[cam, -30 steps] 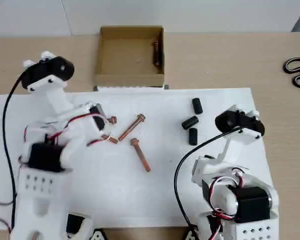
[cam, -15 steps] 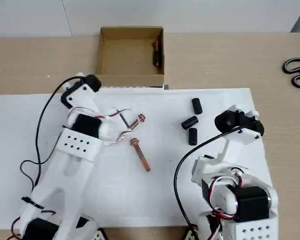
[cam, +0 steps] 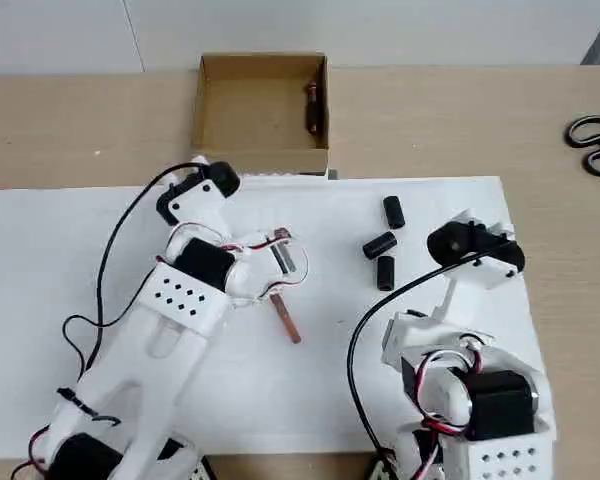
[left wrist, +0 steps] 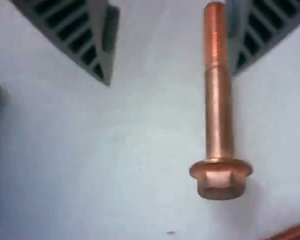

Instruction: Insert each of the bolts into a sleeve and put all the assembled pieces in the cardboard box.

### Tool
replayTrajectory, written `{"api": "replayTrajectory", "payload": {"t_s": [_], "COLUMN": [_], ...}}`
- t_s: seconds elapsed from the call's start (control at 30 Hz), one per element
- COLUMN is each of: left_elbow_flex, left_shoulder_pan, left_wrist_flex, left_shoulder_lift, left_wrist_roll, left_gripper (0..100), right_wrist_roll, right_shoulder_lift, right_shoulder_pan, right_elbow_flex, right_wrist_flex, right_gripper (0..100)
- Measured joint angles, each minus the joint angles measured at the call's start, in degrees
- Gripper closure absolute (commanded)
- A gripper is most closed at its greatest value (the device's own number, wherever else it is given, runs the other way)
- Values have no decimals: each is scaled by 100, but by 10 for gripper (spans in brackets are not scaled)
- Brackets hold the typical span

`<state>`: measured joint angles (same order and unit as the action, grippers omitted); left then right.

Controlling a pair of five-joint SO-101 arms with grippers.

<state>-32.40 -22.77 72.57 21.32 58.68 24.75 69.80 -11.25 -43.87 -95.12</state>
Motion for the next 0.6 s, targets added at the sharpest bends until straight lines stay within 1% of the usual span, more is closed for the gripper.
{"api": "replayTrajectory", "payload": {"t_s": [0.2, 0.4, 0.6], "left_elbow_flex": [-563, -1029, -1266], "left_shoulder_pan": [0, 0, 0], "left_wrist_flex": [-440, -932, -1459], "left_shoulder_lift": [0, 0, -18], "left_wrist_roll": [0, 0, 0], "left_gripper": [860, 886, 889], "right_wrist_roll": [0, 0, 0], "right_shoulder_lift": [0, 0, 0], "right_shoulder_pan": [0, 0, 0], "right_elbow_flex": [0, 0, 0], "right_wrist_flex": [0, 0, 0], "right_gripper": [995, 995, 995]}}
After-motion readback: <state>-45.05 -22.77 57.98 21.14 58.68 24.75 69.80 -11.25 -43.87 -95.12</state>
